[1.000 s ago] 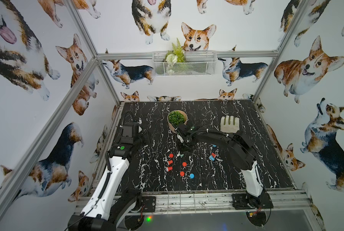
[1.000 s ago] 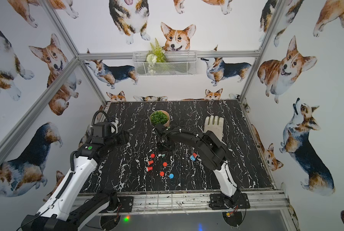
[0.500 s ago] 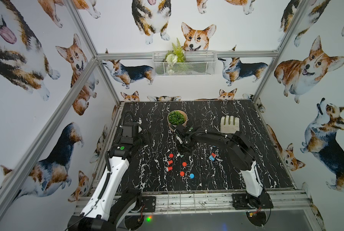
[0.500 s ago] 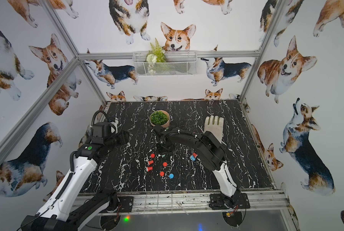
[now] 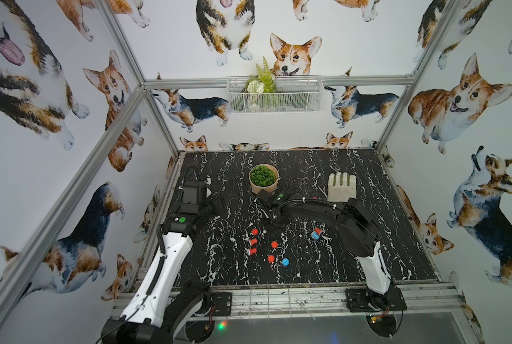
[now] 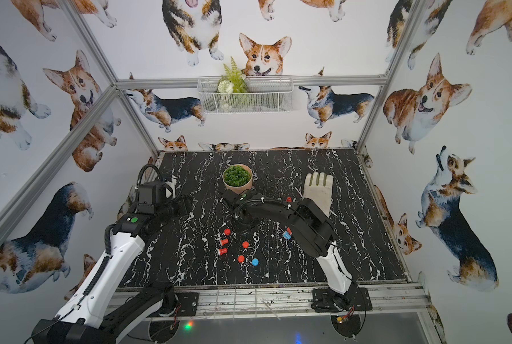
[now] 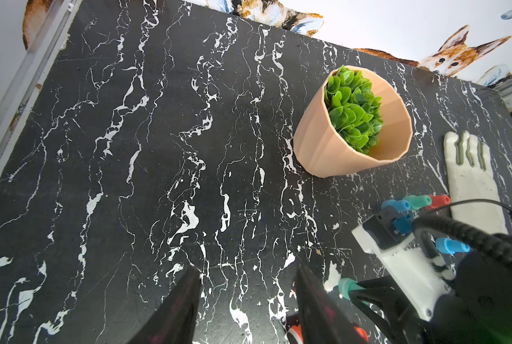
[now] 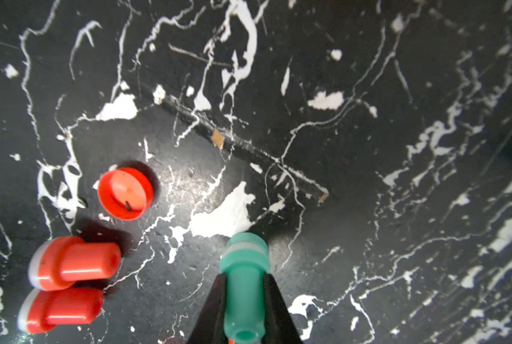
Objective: Close the stamp cap
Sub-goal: Close the cover of the stamp, then place the stamp at the center of the board.
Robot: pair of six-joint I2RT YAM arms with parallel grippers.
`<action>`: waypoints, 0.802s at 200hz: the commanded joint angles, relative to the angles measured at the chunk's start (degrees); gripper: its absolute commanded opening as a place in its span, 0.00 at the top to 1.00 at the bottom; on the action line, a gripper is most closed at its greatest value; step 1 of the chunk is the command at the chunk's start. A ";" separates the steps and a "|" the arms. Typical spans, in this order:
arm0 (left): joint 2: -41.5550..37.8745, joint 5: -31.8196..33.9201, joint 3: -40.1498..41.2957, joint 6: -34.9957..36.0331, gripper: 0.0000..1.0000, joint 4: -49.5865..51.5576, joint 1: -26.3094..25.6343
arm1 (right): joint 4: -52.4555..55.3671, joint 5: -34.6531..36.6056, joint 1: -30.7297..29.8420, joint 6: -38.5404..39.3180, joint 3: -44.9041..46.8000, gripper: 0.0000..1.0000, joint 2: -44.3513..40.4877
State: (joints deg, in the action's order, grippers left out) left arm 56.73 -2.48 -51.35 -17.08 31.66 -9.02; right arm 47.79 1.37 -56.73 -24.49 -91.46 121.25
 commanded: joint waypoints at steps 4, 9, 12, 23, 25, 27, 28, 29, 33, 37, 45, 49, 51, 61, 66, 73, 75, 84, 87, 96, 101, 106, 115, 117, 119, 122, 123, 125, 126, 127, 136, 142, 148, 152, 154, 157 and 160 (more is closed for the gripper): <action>0.38 0.21 -0.24 0.90 0.45 -0.28 0.09 | 16.96 4.06 -0.09 1.55 3.48 1.00 0.45; 0.46 0.21 -0.29 0.91 0.45 -0.20 0.10 | 17.36 4.22 -0.13 1.70 3.77 1.00 0.24; 0.48 0.22 -0.28 0.99 0.45 -0.20 0.07 | 17.56 4.36 -0.11 1.72 3.95 1.00 0.17; 0.66 0.35 -0.33 0.91 0.45 -0.19 0.09 | 18.33 5.30 -0.22 1.98 4.35 1.00 0.04; 0.66 0.32 -0.33 0.91 0.45 -0.19 0.13 | 18.48 5.42 -0.22 2.05 4.42 1.00 0.04; 0.71 0.32 -0.33 0.91 0.45 -0.19 0.14 | 18.59 5.58 -0.20 2.14 4.44 1.00 0.08; 0.73 0.34 -0.33 0.91 0.45 -0.19 0.09 | 18.67 5.62 -0.17 2.15 4.45 1.00 0.10; 0.74 0.31 -0.37 0.91 0.45 -0.19 0.12 | 18.70 5.64 -0.20 2.20 4.45 1.00 0.11; 0.82 0.37 -0.33 0.98 0.45 -0.19 0.10 | 18.93 5.95 -0.30 2.40 4.37 1.00 0.28; 0.91 0.39 -0.33 0.92 0.45 -0.19 0.14 | 19.01 6.16 -0.31 2.51 4.30 1.00 0.50; 1.09 0.39 -0.39 0.94 0.45 -0.19 0.13 | 19.03 6.43 -0.39 2.77 4.11 1.00 0.96; 1.18 0.43 -0.40 0.99 0.45 -0.19 0.14 | 18.95 6.38 -0.37 2.92 3.98 1.00 1.25; 1.23 0.39 -0.41 1.02 0.45 -0.19 0.09 | 18.98 6.38 -0.38 2.94 3.95 1.00 1.35; 1.45 0.40 -0.51 1.01 0.45 -0.12 0.11 | 18.65 6.52 -0.57 3.13 3.37 1.00 2.50; 1.58 0.43 -0.51 1.05 0.45 -0.11 0.13 | 18.59 6.46 -0.70 3.28 2.89 1.00 3.14; 1.70 0.49 -0.50 1.01 0.45 -0.02 0.11 | 18.52 6.45 -0.89 3.52 2.26 1.00 4.19; 1.71 0.53 -0.50 1.04 0.45 -0.02 0.09 | 18.54 6.43 -1.03 3.63 1.87 1.00 4.67; 1.72 0.56 -0.50 1.13 0.45 -0.02 0.11 | 18.53 6.41 -1.40 3.90 1.11 1.00 5.90; 1.72 0.55 -0.50 1.09 0.45 -0.02 0.14 | 18.49 6.48 -1.57 3.99 0.70 1.00 6.40; 1.72 0.59 -0.50 1.12 0.45 0.06 0.11 | 18.32 6.37 -1.97 4.34 0.04 1.00 7.71; 1.72 0.61 -0.50 1.15 0.45 0.07 0.10 | 18.18 6.14 -2.16 4.49 -0.18 1.00 8.22; 1.72 0.58 -0.50 1.09 0.45 0.07 0.12 | 17.92 5.75 -2.44 4.67 -0.45 1.00 9.10; 1.79 0.66 -0.50 1.13 0.45 0.07 0.09 | 17.59 5.43 -2.66 4.71 -0.43 1.00 9.67; 1.80 0.66 -0.50 1.10 0.45 0.07 0.10 | 17.55 5.41 -2.67 4.72 -0.41 1.00 9.78; 1.80 0.71 -0.50 1.13 0.45 0.07 0.13 | 17.46 5.32 -2.62 4.67 -0.39 1.00 9.86; 1.81 0.69 -0.50 1.13 0.45 0.07 0.14 | 17.23 5.11 -2.71 4.71 -0.26 1.00 10.02; 1.81 0.71 -0.50 1.15 0.45 0.07 0.09 | 17.20 5.08 -2.74 4.71 -0.23 1.00 10.04; 1.81 0.72 -0.50 1.12 0.45 0.07 0.11 | 17.10 4.90 -2.72 4.72 -0.15 1.00 10.13; 1.81 0.72 -0.50 1.15 0.45 0.07 0.12 | 17.04 4.80 -2.75 4.72 -0.13 1.00 10.14; 1.81 0.72 -0.50 1.16 0.45 0.07 0.09 | 16.96 4.66 -2.72 4.72 -0.06 1.00 10.14; 1.85 0.64 -0.50 1.13 0.45 0.07 0.14 | 16.79 4.44 -2.70 4.73 0.14 1.00 10.15; 1.94 0.67 -0.50 1.13 0.45 0.07 0.11 | 16.81 4.44 -2.72 4.72 0.21 1.00 10.02; 1.89 0.71 -0.50 1.10 0.45 0.07 0.09 | 16.73 4.31 -2.71 4.72 0.23 1.00 9.75; 1.90 0.71 -0.51 1.16 0.45 -0.01 0.09 | 16.72 4.18 -2.69 4.72 0.19 1.00 9.49; 1.89 0.70 -0.53 1.10 0.45 -0.02 0.13 | 16.72 4.13 -2.62 4.72 0.22 1.00 9.34; 1.89 0.64 -0.55 1.09 0.45 -0.02 0.14 | 16.72 4.09 -2.61 4.65 0.18 1.00 9.14; 1.89 0.64 -0.57 1.10 0.45 -0.02 0.12 | 16.72 4.02 -2.60 4.63 0.15 1.00 8.83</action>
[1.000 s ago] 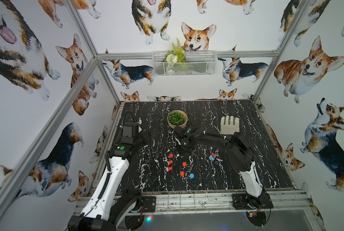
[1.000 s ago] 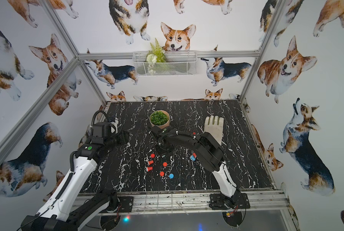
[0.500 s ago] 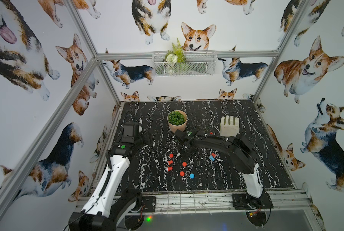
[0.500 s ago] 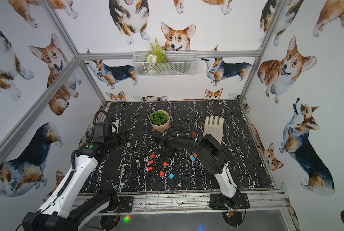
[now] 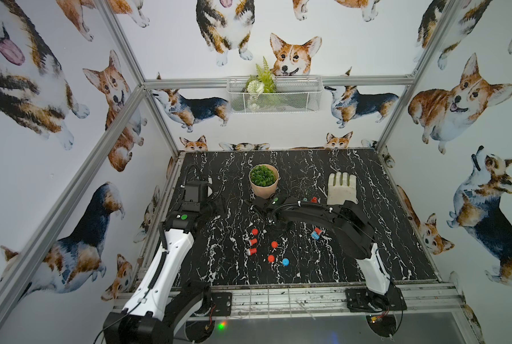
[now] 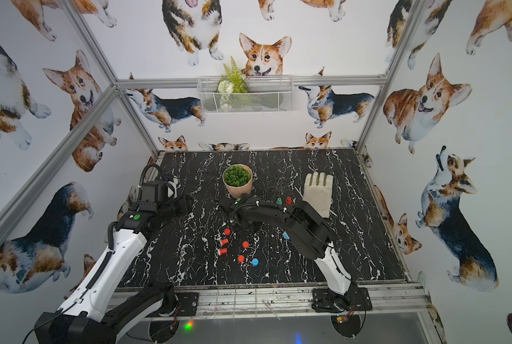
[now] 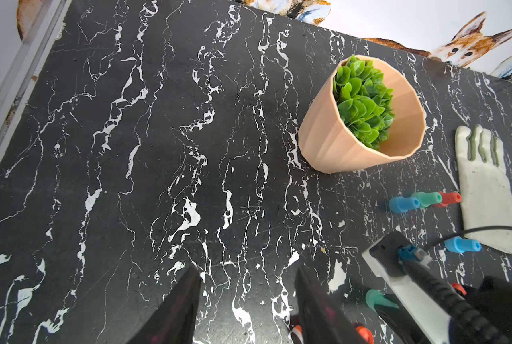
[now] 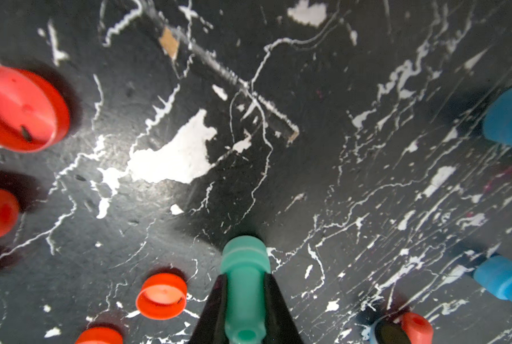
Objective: Close the stamp cap
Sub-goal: Place the stamp at the center of the board.
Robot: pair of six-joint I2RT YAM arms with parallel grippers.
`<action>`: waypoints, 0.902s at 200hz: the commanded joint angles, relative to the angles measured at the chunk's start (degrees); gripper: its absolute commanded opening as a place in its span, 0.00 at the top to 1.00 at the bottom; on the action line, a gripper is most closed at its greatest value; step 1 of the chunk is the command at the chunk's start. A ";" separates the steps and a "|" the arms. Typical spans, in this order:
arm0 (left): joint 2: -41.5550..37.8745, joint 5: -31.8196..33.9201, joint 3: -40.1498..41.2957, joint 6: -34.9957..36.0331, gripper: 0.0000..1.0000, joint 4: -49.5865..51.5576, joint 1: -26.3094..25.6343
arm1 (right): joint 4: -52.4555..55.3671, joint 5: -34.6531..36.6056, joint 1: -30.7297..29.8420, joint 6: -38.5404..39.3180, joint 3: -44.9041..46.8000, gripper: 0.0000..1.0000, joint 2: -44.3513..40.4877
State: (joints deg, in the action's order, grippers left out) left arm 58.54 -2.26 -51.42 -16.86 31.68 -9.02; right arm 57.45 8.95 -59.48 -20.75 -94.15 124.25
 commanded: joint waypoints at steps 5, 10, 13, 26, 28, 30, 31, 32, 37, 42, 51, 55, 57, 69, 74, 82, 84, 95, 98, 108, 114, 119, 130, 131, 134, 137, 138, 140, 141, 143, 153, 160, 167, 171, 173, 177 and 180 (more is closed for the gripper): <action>0.09 0.42 -0.52 0.87 0.45 -0.04 0.11 | 6.99 -3.86 0.31 0.76 2.75 1.00 5.10; 0.13 0.47 -0.52 0.92 0.45 -0.04 0.12 | 6.97 -4.06 0.47 0.72 2.70 1.00 4.64; 0.09 0.42 -0.52 0.88 0.45 -0.04 0.10 | 6.97 -4.26 0.58 0.64 2.66 1.00 4.22; 0.00 0.44 -0.52 0.88 0.45 0.00 0.13 | 6.97 -4.97 1.50 0.24 2.57 1.00 2.17; -0.01 0.44 -0.52 0.89 0.45 0.04 0.07 | 6.97 -5.07 1.53 0.21 2.57 1.00 1.98; -0.01 0.47 -0.52 0.87 0.45 0.04 0.12 | 6.95 -5.26 1.70 0.07 2.57 1.00 1.53; -0.01 0.44 -0.52 0.91 0.45 0.05 0.13 | 6.92 -5.26 1.81 0.04 2.57 1.00 1.31; -0.05 0.43 -0.52 0.89 0.45 0.05 0.09 | 6.90 -5.30 1.95 0.03 2.57 1.00 1.20; -0.22 0.54 -0.44 0.88 0.45 0.05 0.10 | 6.90 -5.57 2.36 -0.19 2.57 1.00 0.28; -0.35 0.56 -0.42 0.89 0.45 0.05 0.13 | 6.89 -5.89 2.83 -0.33 2.54 1.00 -0.56; -0.66 0.63 -0.27 0.92 0.45 0.06 0.14 | 6.89 -6.43 3.61 -0.43 2.64 1.00 -1.96; -0.75 0.66 -0.27 0.94 0.45 0.05 0.13 | 6.97 -6.59 3.88 -0.43 2.65 1.00 -2.65; -0.79 0.68 -0.20 0.88 0.45 0.05 0.14 | 6.97 -6.67 4.08 -0.56 2.65 1.00 -2.97; -0.97 0.69 -0.18 0.90 0.45 -0.03 0.11 | 7.19 -6.81 4.82 -0.52 2.65 1.00 -4.41; -0.89 0.67 -0.17 0.87 0.45 -0.04 0.12 | 7.38 -6.76 5.18 -0.52 2.65 1.00 -4.97; -0.81 0.64 -0.24 0.93 0.45 -0.02 0.13 | 7.63 -6.75 5.72 -0.52 2.65 1.00 -5.90; -0.76 0.60 -0.26 0.90 0.45 -0.04 0.07 | 7.66 -6.75 5.88 -0.52 2.65 1.00 -6.15; -0.62 0.58 -0.38 0.91 0.45 -0.04 0.09 | 7.84 -6.70 6.51 -0.43 2.74 1.00 -7.16; -0.62 0.57 -0.35 0.87 0.45 -0.04 0.12 | 7.89 -6.72 6.73 -0.43 2.74 1.00 -7.44; -0.62 0.54 -0.37 0.87 0.45 -0.04 0.09 | 8.07 -6.44 7.26 -0.34 2.87 1.00 -8.27; -0.62 0.52 -0.35 0.90 0.45 -0.04 0.13 | 8.17 -6.21 7.44 -0.34 2.92 1.00 -8.57; -0.62 0.51 -0.35 0.87 0.45 -0.02 0.08 | 8.19 -6.10 7.58 -0.26 2.92 1.00 -8.80; -0.78 0.58 -0.28 0.89 0.45 -0.04 0.12 | 8.25 -5.77 8.01 -0.17 2.90 1.00 -9.40; -0.79 0.58 -0.27 0.92 0.45 -0.04 0.13 | 8.28 -5.74 8.05 -0.16 2.91 1.00 -9.45; -0.80 0.51 -0.26 0.92 0.45 0.00 0.13 | 8.29 -5.66 8.17 -0.16 2.92 1.00 -9.54; -0.80 0.54 -0.26 0.89 0.45 -0.04 0.10 | 8.28 -5.62 8.34 -0.18 2.87 1.00 -9.67; -0.80 0.52 -0.26 0.92 0.45 -0.04 0.12 | 8.29 -5.66 8.38 -0.13 2.90 1.00 -9.65; -0.80 0.53 -0.31 0.90 0.45 -0.04 0.11 | 8.29 -5.58 8.45 -0.11 2.91 1.00 -9.75; -0.80 0.52 -0.28 0.88 0.45 -0.04 0.13 | 8.29 -5.59 8.52 -0.09 2.92 1.00 -9.78; -0.80 0.55 -0.27 0.89 0.45 -0.04 0.14 | 8.25 -5.61 8.64 -0.06 2.96 1.00 -9.85; -0.80 0.51 -0.26 0.91 0.45 0.00 0.14 | 7.92 -4.97 9.41 -0.21 3.31 1.00 -10.43; -0.80 0.54 -0.31 0.88 0.45 -0.04 0.07 | 7.45 -4.54 10.00 -0.17 3.79 1.00 -10.87; -0.80 0.53 -0.26 0.87 0.45 -0.04 0.08 | 6.84 -4.23 10.89 -0.25 4.54 1.00 -11.48; -0.76 0.53 -0.26 0.87 0.45 -0.04 0.12 | 6.40 -4.16 11.50 -0.32 4.98 1.00 -11.90; -0.74 0.51 -0.26 0.87 0.45 -0.04 0.09 | 6.19 -4.17 11.87 -0.34 5.24 1.00 -12.03; -0.79 0.55 -0.26 0.89 0.45 -0.04 0.05 | 5.79 -4.20 12.63 -0.52 5.71 0.99 -12.43; -0.75 0.54 -0.26 0.92 0.45 -0.04 0.08 | 5.30 -4.25 13.24 -0.52 6.02 0.99 -12.68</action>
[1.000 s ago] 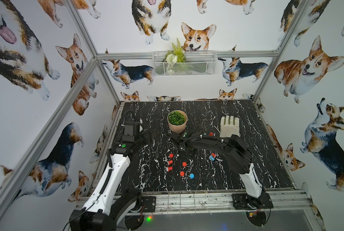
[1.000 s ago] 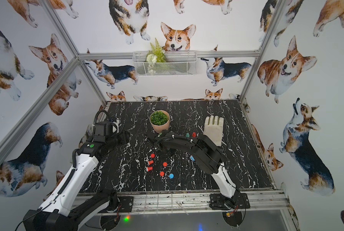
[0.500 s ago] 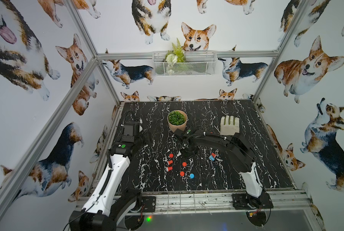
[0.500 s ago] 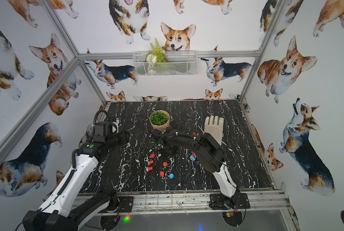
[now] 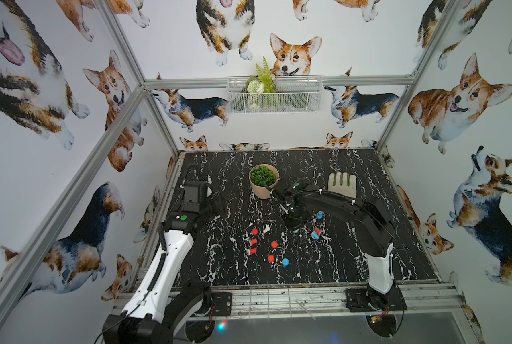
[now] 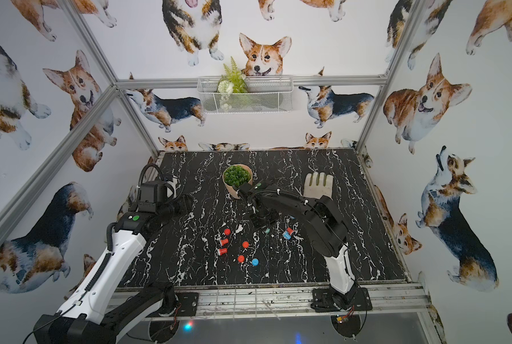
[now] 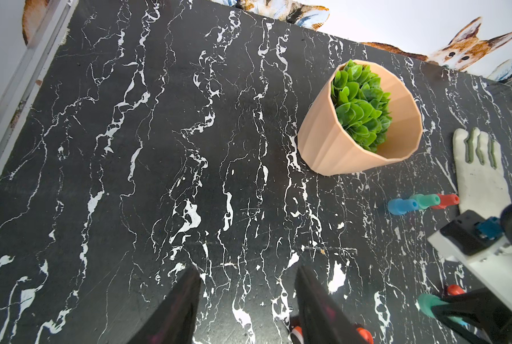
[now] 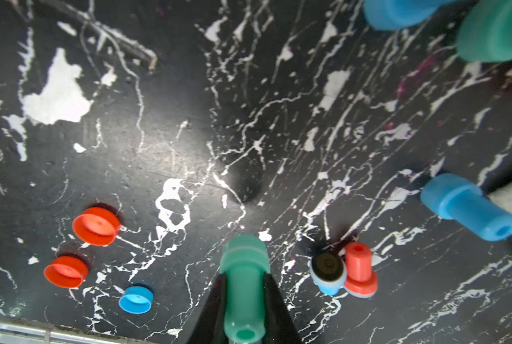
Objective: Close the stamp cap
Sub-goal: Place the stamp at the center of the board.
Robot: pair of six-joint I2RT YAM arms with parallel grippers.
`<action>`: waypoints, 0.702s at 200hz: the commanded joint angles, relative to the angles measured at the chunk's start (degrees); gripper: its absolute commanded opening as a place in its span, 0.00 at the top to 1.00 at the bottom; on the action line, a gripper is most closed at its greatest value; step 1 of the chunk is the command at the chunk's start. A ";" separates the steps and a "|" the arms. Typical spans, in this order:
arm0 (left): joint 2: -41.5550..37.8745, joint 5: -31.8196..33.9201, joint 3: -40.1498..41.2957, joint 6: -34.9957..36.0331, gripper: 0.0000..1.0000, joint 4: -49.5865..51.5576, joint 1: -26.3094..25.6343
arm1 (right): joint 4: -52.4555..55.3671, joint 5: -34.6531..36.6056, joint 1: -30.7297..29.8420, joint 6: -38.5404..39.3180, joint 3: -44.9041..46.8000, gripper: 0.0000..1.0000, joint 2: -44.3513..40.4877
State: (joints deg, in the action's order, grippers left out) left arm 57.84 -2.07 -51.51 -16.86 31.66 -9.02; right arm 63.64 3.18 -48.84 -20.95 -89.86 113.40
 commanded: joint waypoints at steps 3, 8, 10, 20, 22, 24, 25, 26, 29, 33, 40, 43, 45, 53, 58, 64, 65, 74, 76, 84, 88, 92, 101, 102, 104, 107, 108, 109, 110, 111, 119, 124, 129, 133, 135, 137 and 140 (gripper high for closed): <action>-0.03 0.33 -0.17 0.87 0.45 -0.02 0.13 | -1.25 1.29 3.21 -0.43 2.24 0.99 -2.13; -0.01 0.39 -0.18 0.88 0.45 -0.10 0.09 | -2.03 0.96 4.26 -0.41 2.80 0.98 -2.50; -0.01 0.33 -0.24 0.91 0.45 -0.11 0.10 | -2.33 0.84 4.69 -0.43 3.08 0.98 -2.60; -0.01 0.27 -0.25 0.89 0.45 -0.11 0.07 | -3.67 -0.09 6.80 -0.33 4.04 0.96 -2.79; -0.01 0.28 -0.26 0.94 0.45 -0.11 0.12 | -3.91 -0.23 7.17 -0.28 4.18 0.96 -2.76; -0.01 0.37 -0.26 0.88 0.45 -0.11 0.09 | -4.12 -0.27 7.53 -0.24 4.28 0.95 -2.75; -0.01 0.38 -0.26 0.88 0.45 -0.11 0.07 | -4.22 -0.27 7.71 -0.24 4.32 0.95 -2.75; -0.01 0.39 -0.26 0.87 0.45 -0.11 0.11 | -4.31 -0.28 7.88 -0.19 4.38 0.95 -2.71; 0.05 0.36 -0.31 0.88 0.45 -0.11 0.07 | -4.57 -0.28 8.33 -0.08 4.47 0.95 -2.58; 0.07 0.32 -0.26 0.88 0.45 -0.11 0.08 | -4.93 -0.30 8.90 0.09 4.52 0.94 -2.45; 0.08 0.33 -0.26 0.87 0.45 -0.11 0.06 | -5.45 -0.28 9.79 0.37 4.39 0.94 -2.04; 0.08 0.38 -0.26 0.87 0.45 -0.11 0.13 | -5.62 -0.17 10.08 0.57 4.35 0.93 -1.89; 0.08 0.35 -0.26 0.87 0.45 -0.11 0.09 | -5.78 -0.16 10.32 0.67 4.30 0.93 -1.70; 0.08 0.31 -0.26 0.97 0.45 -0.11 0.13 | -6.10 0.03 11.00 1.03 3.73 0.92 -0.95; 0.16 0.39 -0.26 0.97 0.45 -0.11 0.09 | -6.15 0.20 11.33 1.31 3.29 0.91 -0.46; 0.16 0.34 -0.26 0.98 0.45 -0.06 0.13 | -6.29 0.67 11.65 1.71 2.77 0.91 0.15; 0.16 0.32 -0.26 0.97 0.45 -0.04 0.09 | -6.31 0.77 11.70 1.75 2.63 0.91 0.24; 0.16 0.40 -0.26 1.01 0.45 -0.02 0.13 | -6.55 1.67 12.04 2.19 1.89 0.90 1.07; 0.16 0.42 -0.26 1.03 0.45 -0.02 0.14 | -6.58 1.83 12.13 2.29 1.71 0.90 1.30; 0.16 0.48 -0.26 0.99 0.45 -0.02 0.09 | -6.68 2.33 12.44 2.70 1.14 0.89 2.10; 0.16 0.52 -0.26 1.03 0.45 -0.02 0.13 | -6.75 2.40 12.58 2.83 0.75 0.88 2.45; 0.17 0.55 -0.26 1.01 0.45 -0.02 0.09 | -6.85 2.59 12.69 2.97 0.47 0.88 2.78; 0.23 0.58 -0.27 0.97 0.45 -0.02 0.08 | -6.84 2.83 12.96 3.18 -0.29 0.86 3.58; 0.24 0.58 -0.31 1.01 0.45 -0.02 0.11 | -6.85 2.86 12.97 3.19 -0.34 0.86 3.67; 0.25 0.57 -0.32 0.97 0.45 -0.02 0.09 | -6.86 2.88 12.98 3.24 -0.43 0.86 3.80; 0.25 0.65 -0.27 0.96 0.45 -0.02 0.13 | -6.98 3.00 13.02 3.28 -0.52 0.86 3.95; 0.25 0.61 -0.27 1.00 0.45 -0.02 0.09 | -7.01 3.08 13.05 3.28 -0.51 0.86 3.98; 0.25 0.63 -0.26 0.98 0.45 -0.02 0.07 | -7.02 3.11 13.06 3.28 -0.54 0.86 4.09; 0.30 0.65 -0.31 1.01 0.45 -0.02 0.11 | -7.12 3.17 13.06 3.28 -0.56 0.85 4.14; 0.27 0.61 -0.28 1.03 0.45 -0.02 0.12 | -7.16 3.20 13.07 3.33 -0.57 0.85 4.21; 0.25 0.66 -0.27 1.00 0.45 -0.02 0.10 | -7.59 3.32 13.07 3.45 -0.57 0.84 4.56; 0.25 0.67 -0.31 0.99 0.45 -0.02 0.13 | -7.80 3.26 13.13 3.46 -0.57 0.83 4.87; 0.25 0.69 -0.27 0.98 0.45 -0.02 0.07 | -7.99 3.24 13.16 3.54 -0.57 0.82 5.10; 0.25 0.67 -0.27 0.97 0.45 -0.02 0.07 | -8.15 3.18 13.16 3.55 -0.56 0.82 5.28; 0.25 0.68 -0.26 0.98 0.45 -0.02 0.12 | -8.17 3.09 13.16 3.55 -0.57 0.81 5.39; 0.27 0.67 -0.26 0.96 0.45 -0.02 0.09 | -8.24 3.07 13.16 3.55 -0.53 0.81 5.48; 0.25 0.69 -0.26 0.99 0.45 -0.02 0.13 | -8.31 2.94 13.16 3.50 -0.49 0.80 5.57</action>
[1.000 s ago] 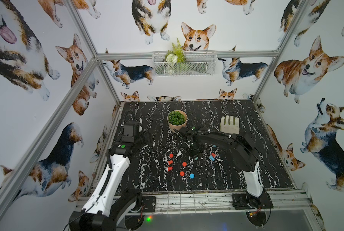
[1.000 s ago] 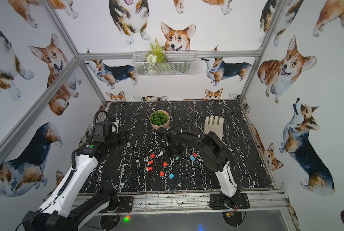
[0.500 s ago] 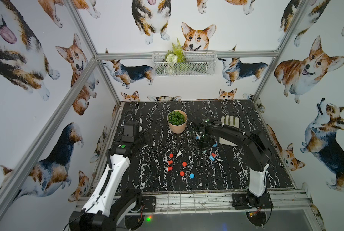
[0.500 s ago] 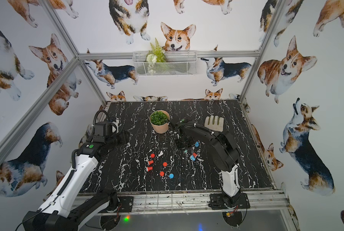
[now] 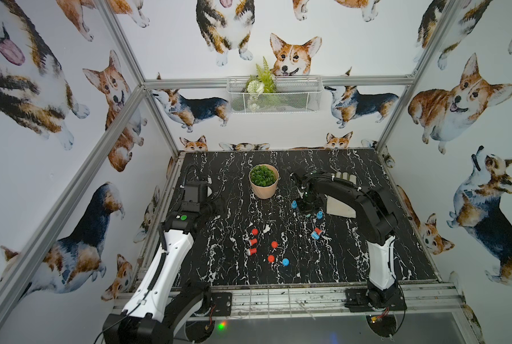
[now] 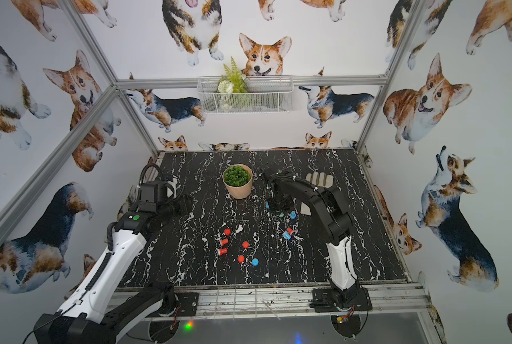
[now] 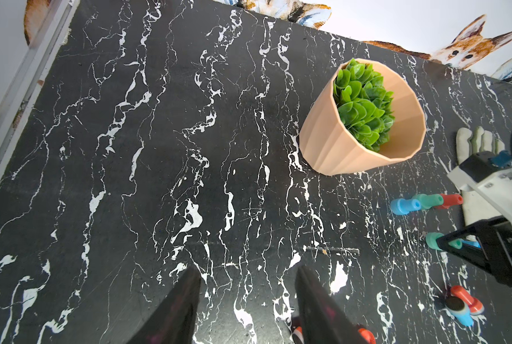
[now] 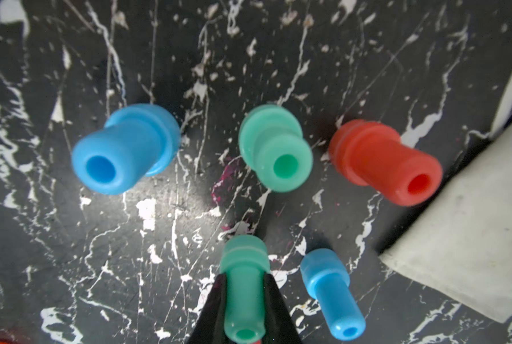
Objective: Close the stamp cap
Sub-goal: Place the stamp at the center of the board.
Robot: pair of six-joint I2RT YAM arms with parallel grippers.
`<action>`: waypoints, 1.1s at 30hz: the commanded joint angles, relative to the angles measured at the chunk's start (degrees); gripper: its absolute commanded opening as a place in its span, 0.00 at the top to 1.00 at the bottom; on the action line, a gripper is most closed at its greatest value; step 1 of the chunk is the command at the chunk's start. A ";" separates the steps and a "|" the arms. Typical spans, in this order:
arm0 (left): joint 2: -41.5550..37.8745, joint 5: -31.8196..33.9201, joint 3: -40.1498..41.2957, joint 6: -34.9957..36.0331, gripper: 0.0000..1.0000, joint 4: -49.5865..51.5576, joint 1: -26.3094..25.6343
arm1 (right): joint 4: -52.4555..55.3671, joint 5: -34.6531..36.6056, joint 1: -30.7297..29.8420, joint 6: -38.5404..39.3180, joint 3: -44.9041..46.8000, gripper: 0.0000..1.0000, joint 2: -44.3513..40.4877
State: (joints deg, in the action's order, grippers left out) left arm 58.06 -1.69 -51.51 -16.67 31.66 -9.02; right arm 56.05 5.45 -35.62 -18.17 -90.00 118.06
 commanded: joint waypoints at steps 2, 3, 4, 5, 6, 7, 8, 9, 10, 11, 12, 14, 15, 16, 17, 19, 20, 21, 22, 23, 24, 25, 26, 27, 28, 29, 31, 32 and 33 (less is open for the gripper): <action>0.03 0.32 -0.26 0.80 0.45 0.02 0.09 | -0.85 0.38 -0.07 0.68 -0.36 0.79 1.29; 0.03 0.33 -0.27 0.81 0.45 0.07 0.14 | -0.79 0.14 -0.07 0.55 -0.36 0.77 1.55; 0.03 0.29 -0.26 0.80 0.45 0.07 0.13 | -0.77 -0.03 -0.07 0.43 -0.27 0.75 1.64; 0.03 0.30 -0.26 0.85 0.45 0.07 0.09 | -0.78 -0.17 -0.07 0.34 -0.18 0.73 1.47; -0.05 0.34 -0.26 0.89 0.45 0.07 0.13 | -0.77 -0.20 -0.07 0.25 -0.13 0.70 1.30; -0.12 0.38 -0.26 0.80 0.45 0.07 0.07 | -0.68 -0.15 -0.07 0.11 -0.18 0.68 0.98; -0.14 0.40 -0.26 0.85 0.45 0.07 0.09 | -0.64 -0.18 -0.07 0.07 -0.22 0.66 0.63; -0.14 0.38 -0.26 0.83 0.45 0.07 0.11 | -0.52 -0.18 -0.07 0.02 -0.33 0.66 0.36; -0.10 0.39 -0.26 0.80 0.45 0.09 0.09 | -0.29 -0.11 -0.07 0.07 -0.49 0.65 0.04; -0.14 0.44 -0.26 0.83 0.45 0.07 0.13 | -0.04 0.03 -0.07 0.07 -0.77 0.65 -0.24; -0.14 0.38 -0.26 0.84 0.45 0.07 0.14 | 0.23 0.14 -0.07 0.11 -0.99 0.64 -0.41; -0.23 0.40 -0.29 0.90 0.45 0.07 0.09 | 0.84 0.31 -0.07 0.16 -1.40 0.64 -1.02; -0.26 0.39 -0.26 0.89 0.45 0.07 0.13 | 1.02 0.35 -0.07 0.24 -1.49 0.64 -1.30; -0.32 0.46 -0.26 0.87 0.45 0.07 0.07 | 1.23 0.43 -0.07 0.24 -1.58 0.64 -1.77; -0.31 0.49 -0.28 0.85 0.45 0.07 0.09 | 1.54 0.62 -0.07 0.33 -1.63 0.64 -2.18; -0.32 0.47 -0.26 0.85 0.45 0.07 0.09 | 2.24 0.74 -0.07 0.49 -1.76 0.64 -3.05; -0.32 0.49 -0.26 0.91 0.45 0.07 0.10 | 2.55 0.77 -0.07 0.63 -1.68 0.64 -3.63; -0.32 0.51 -0.28 0.92 0.45 0.07 0.12 | 2.86 0.66 -0.07 0.96 -1.47 0.64 -4.31; -0.32 0.47 -0.26 0.93 0.45 0.07 0.12 | 3.05 0.33 -0.07 1.38 -1.21 0.64 -4.83; -0.32 0.51 -0.26 0.90 0.45 0.07 0.13 | 3.23 -0.15 -0.07 2.05 -0.62 0.64 -5.72; -0.32 0.47 -0.26 0.85 0.45 0.07 0.14 | 3.44 -0.65 -0.17 3.00 0.14 0.64 -6.88; -0.32 0.46 -0.26 0.86 0.45 0.07 0.12 | 3.58 -0.79 -0.16 3.66 0.93 0.64 -7.85; -0.23 0.39 -0.26 0.83 0.44 -0.02 0.10 | 3.79 -0.94 -0.16 4.26 1.78 0.64 -8.81; -0.23 0.38 -0.27 0.87 0.44 -0.02 0.12 | 4.17 -0.76 -0.24 4.79 2.91 0.64 -10.07; -0.14 0.38 -0.28 0.89 0.44 -0.02 0.06 | 4.46 -0.61 -0.24 5.00 3.63 0.65 -10.80; -0.06 0.30 -0.35 0.91 0.44 -0.02 0.13 | 4.83 -0.58 -0.37 5.00 4.92 0.65 -11.98; 0.10 0.21 -0.35 0.85 0.44 -0.02 0.13 | 5.27 -0.88 -0.80 4.82 7.20 0.65 -13.90; 0.12 0.28 -0.35 0.89 0.44 -0.02 0.10 | 5.36 -1.12 -1.13 4.52 8.25 0.65 -14.73; 0.12 0.28 -0.35 0.90 0.44 -0.02 0.13 | 5.43 -1.17 -1.74 4.14 9.58 0.66 -15.59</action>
State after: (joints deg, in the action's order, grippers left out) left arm 58.11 -1.63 -51.51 -16.64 31.68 -9.02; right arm 59.22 4.93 -36.38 -14.66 -82.87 104.60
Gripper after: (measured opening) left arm 0.556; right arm 0.347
